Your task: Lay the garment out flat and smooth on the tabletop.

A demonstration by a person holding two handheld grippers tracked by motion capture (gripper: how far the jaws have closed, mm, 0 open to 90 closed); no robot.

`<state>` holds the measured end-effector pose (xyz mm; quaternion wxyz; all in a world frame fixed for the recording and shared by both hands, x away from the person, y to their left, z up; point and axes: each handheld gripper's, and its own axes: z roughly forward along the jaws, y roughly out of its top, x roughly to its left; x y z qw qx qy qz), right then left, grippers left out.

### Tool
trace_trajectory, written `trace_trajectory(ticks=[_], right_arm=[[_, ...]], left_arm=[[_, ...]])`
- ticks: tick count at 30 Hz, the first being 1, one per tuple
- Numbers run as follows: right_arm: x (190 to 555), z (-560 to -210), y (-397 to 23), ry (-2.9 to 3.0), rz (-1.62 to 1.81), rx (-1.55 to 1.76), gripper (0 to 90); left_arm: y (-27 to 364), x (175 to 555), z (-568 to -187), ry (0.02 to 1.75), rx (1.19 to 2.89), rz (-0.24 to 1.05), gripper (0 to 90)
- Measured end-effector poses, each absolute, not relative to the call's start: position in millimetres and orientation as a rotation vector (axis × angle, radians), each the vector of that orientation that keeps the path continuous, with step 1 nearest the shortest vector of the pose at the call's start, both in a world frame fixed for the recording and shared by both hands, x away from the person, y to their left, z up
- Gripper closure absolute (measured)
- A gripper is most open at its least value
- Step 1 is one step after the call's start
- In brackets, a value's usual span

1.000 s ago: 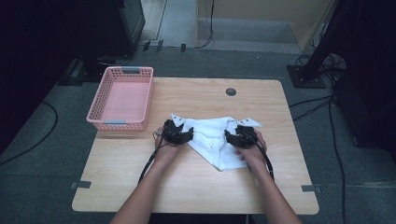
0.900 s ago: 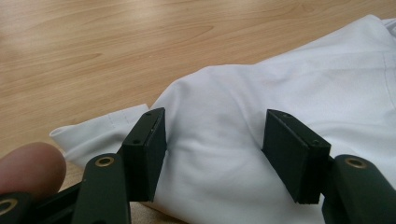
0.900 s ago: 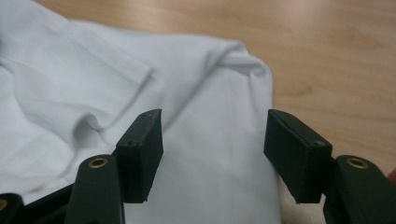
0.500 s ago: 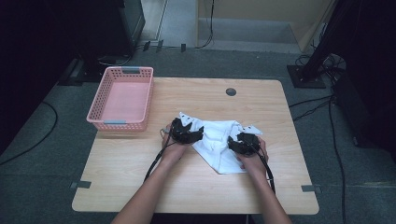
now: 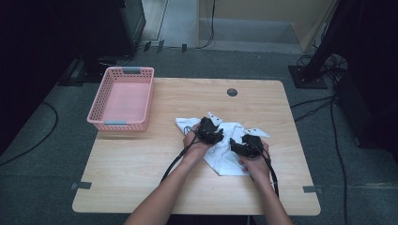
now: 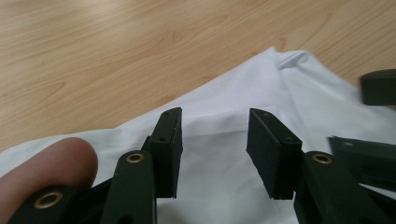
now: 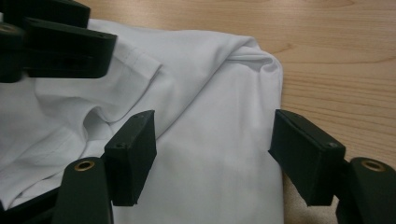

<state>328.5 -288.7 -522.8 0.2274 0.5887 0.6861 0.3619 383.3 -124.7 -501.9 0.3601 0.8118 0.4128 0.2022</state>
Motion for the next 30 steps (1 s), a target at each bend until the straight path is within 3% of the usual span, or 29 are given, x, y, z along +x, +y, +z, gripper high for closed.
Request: trace_trajectory(ticks=[4, 9, 12, 24, 30], right_arm=[[329, -523, -290, 1.889, 1.005, 1.624, 31.4], [328, -523, -289, 1.892, 0.996, 1.621, 31.4], [328, -523, -288, 1.892, 0.991, 1.617, 31.4], [328, -523, -287, 1.892, 0.966, 1.609, 31.4], [328, -523, -286, 1.890, 0.967, 1.611, 31.5]], left_arm=[[-129, 386, -508, 1.082, 2.100, 0.516, 59.4], [-134, 383, -510, 1.076, 2.092, 0.527, 84.5], [-130, 382, -504, 1.073, 2.068, 0.487, 89.4], [-102, 371, -482, 1.029, 1.999, 0.360, 89.8], [-65, 349, -469, 1.001, 1.932, 0.340, 89.7]])
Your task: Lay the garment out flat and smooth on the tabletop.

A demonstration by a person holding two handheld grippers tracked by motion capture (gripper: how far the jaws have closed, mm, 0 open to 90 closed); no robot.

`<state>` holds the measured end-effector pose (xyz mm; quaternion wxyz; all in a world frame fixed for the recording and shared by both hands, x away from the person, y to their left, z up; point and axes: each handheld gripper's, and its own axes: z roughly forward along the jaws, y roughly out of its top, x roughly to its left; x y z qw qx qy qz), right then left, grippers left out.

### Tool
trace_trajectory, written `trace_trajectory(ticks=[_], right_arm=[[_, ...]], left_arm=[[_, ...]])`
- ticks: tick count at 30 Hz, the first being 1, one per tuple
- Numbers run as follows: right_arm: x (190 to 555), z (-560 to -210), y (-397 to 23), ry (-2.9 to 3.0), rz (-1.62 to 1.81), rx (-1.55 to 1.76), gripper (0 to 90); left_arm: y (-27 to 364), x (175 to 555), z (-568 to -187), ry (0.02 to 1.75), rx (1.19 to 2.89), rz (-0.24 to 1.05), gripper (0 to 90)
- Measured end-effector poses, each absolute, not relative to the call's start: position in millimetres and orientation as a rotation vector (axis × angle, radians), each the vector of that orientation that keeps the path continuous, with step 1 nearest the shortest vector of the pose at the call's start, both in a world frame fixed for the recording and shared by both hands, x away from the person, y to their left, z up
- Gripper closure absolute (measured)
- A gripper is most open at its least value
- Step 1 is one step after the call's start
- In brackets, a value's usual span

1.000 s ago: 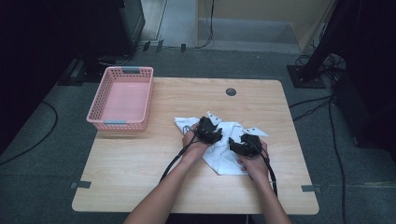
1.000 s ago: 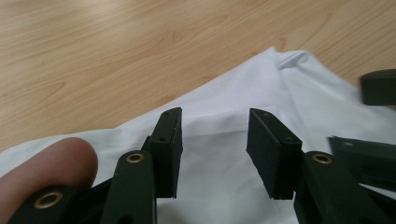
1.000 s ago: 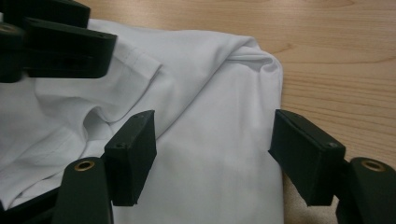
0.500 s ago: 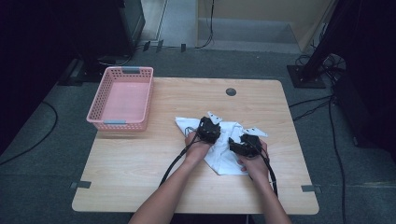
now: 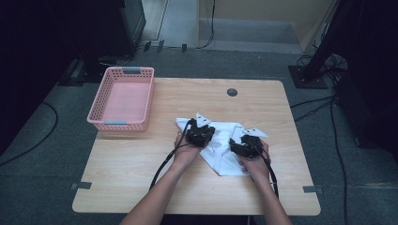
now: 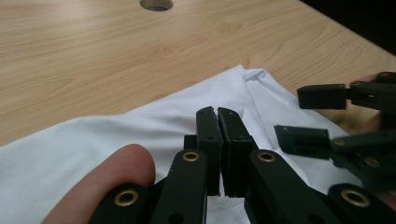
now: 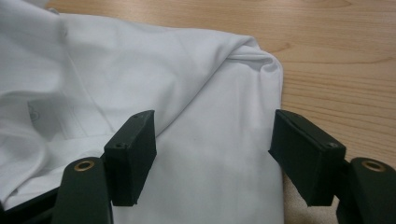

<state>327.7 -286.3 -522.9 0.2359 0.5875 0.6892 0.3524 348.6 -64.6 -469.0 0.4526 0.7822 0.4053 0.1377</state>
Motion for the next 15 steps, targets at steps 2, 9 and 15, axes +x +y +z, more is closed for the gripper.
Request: trace_trajectory(ticks=[2, 9, 15], right_arm=[[328, -523, -287, 1.892, 0.967, 1.610, 31.5], [328, -523, -285, 1.894, 0.954, 1.603, 31.5], [328, -523, -285, 1.894, 0.950, 1.602, 31.5]], left_arm=[[-47, 339, -468, 0.994, 1.915, 0.337, 89.7], [10, 310, -473, 1.010, 1.867, 0.316, 89.7], [47, 288, -484, 1.045, 1.851, 0.319, 89.7]])
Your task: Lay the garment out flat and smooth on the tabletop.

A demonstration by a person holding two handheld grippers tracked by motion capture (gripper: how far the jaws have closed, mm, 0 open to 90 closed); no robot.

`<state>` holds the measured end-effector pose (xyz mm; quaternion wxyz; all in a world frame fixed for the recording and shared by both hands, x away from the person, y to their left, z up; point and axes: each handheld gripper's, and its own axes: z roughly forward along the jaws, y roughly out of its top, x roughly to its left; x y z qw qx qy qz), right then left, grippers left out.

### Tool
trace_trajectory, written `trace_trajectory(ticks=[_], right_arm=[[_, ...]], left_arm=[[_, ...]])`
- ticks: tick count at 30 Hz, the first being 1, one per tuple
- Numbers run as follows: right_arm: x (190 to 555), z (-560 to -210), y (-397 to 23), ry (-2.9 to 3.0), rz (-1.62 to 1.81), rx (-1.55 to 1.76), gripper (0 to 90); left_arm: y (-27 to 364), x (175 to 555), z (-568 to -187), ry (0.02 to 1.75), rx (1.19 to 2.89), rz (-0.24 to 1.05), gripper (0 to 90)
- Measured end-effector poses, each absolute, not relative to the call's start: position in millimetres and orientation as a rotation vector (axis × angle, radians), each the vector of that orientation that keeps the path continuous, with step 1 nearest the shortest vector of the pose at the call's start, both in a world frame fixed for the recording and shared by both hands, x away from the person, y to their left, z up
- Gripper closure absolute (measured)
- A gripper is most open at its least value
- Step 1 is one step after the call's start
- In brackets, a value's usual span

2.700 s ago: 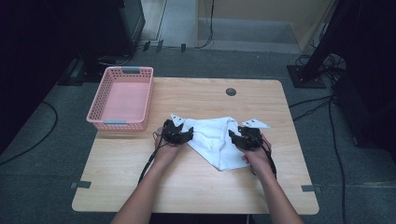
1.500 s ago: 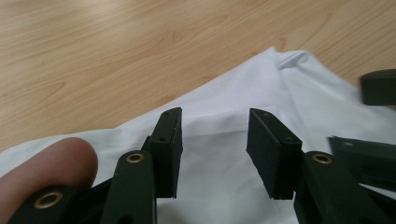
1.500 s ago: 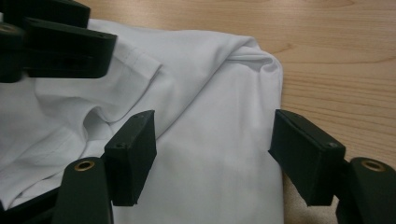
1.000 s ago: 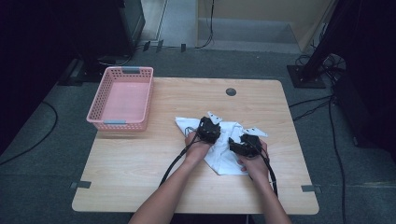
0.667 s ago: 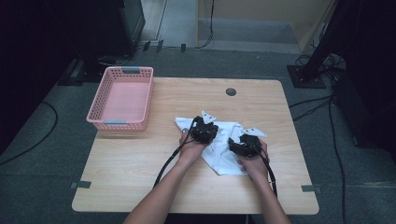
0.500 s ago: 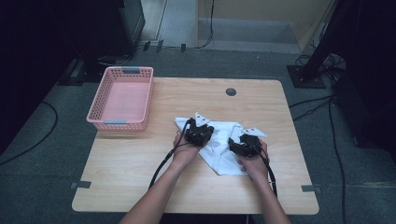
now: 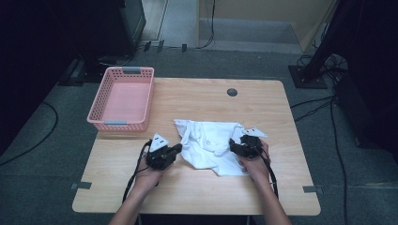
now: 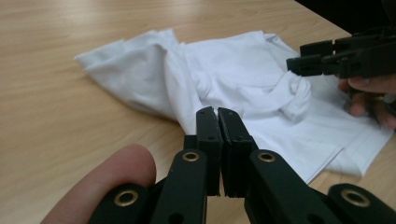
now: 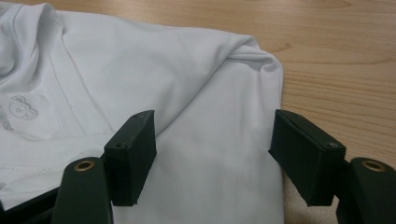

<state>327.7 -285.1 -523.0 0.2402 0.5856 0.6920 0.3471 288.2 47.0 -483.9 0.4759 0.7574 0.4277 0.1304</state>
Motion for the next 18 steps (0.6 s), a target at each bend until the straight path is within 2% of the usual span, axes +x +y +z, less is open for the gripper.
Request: trace_trajectory(ticks=[8, 18], right_arm=[[327, -523, -285, 1.889, 0.946, 1.608, 31.5], [326, -523, -285, 1.882, 0.938, 1.612, 31.5]], left_arm=[[96, 259, -501, 1.117, 1.841, 0.296, 89.7], [117, 248, -498, 1.150, 1.812, 0.327, 86.9]])
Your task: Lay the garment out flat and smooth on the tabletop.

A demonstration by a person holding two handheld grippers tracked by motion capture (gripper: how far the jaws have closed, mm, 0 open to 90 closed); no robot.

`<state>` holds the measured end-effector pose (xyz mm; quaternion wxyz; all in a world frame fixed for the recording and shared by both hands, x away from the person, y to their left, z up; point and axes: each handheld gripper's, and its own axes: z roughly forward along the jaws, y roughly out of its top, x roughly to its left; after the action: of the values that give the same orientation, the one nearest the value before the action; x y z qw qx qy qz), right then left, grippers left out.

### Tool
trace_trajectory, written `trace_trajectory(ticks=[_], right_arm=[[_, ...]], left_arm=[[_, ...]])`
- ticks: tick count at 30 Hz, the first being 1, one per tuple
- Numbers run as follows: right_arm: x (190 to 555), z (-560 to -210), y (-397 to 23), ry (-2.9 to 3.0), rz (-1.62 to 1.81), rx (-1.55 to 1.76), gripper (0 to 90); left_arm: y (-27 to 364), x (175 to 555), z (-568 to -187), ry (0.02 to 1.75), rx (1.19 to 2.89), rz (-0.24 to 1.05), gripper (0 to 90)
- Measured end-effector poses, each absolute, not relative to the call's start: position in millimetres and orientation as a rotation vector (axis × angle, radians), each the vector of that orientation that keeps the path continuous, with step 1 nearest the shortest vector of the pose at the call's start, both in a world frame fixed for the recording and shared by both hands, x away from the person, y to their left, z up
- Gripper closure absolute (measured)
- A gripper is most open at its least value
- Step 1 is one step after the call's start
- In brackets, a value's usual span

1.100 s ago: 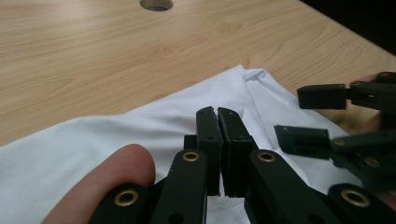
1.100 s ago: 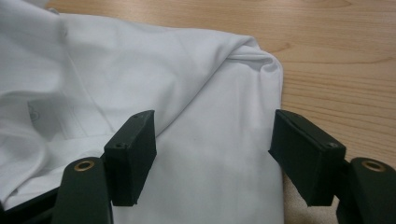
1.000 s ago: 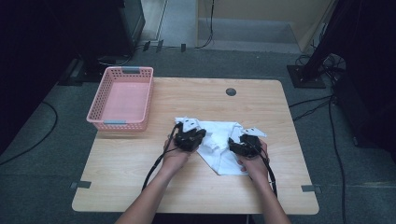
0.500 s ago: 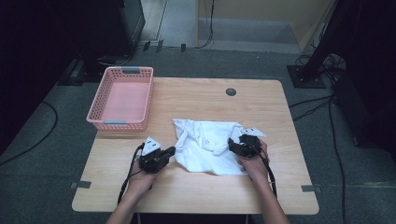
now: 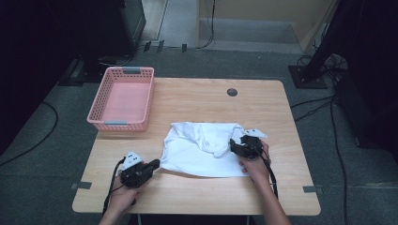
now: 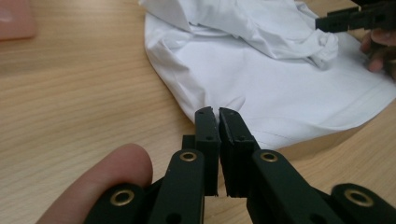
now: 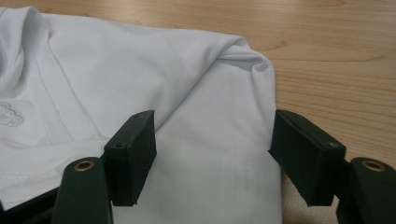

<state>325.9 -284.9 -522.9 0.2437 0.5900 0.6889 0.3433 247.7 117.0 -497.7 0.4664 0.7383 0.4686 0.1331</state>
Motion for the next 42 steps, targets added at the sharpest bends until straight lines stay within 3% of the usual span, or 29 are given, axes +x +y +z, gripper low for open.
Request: trace_trajectory(ticks=[6, 20, 35, 42], right_arm=[[325, -523, -285, 1.881, 0.936, 1.610, 31.4], [317, -523, -285, 1.879, 0.900, 1.600, 31.2], [292, -523, -291, 1.856, 0.869, 1.622, 23.8], [278, -504, -303, 1.798, 1.025, 1.533, 39.4]], left_arm=[[130, 252, -480, 1.173, 1.728, 0.353, 82.8], [73, 284, -496, 1.116, 1.858, 0.316, 64.8], [62, 284, -520, 1.128, 1.951, 0.332, 54.3], [54, 280, -519, 1.083, 2.011, 0.393, 44.6]])
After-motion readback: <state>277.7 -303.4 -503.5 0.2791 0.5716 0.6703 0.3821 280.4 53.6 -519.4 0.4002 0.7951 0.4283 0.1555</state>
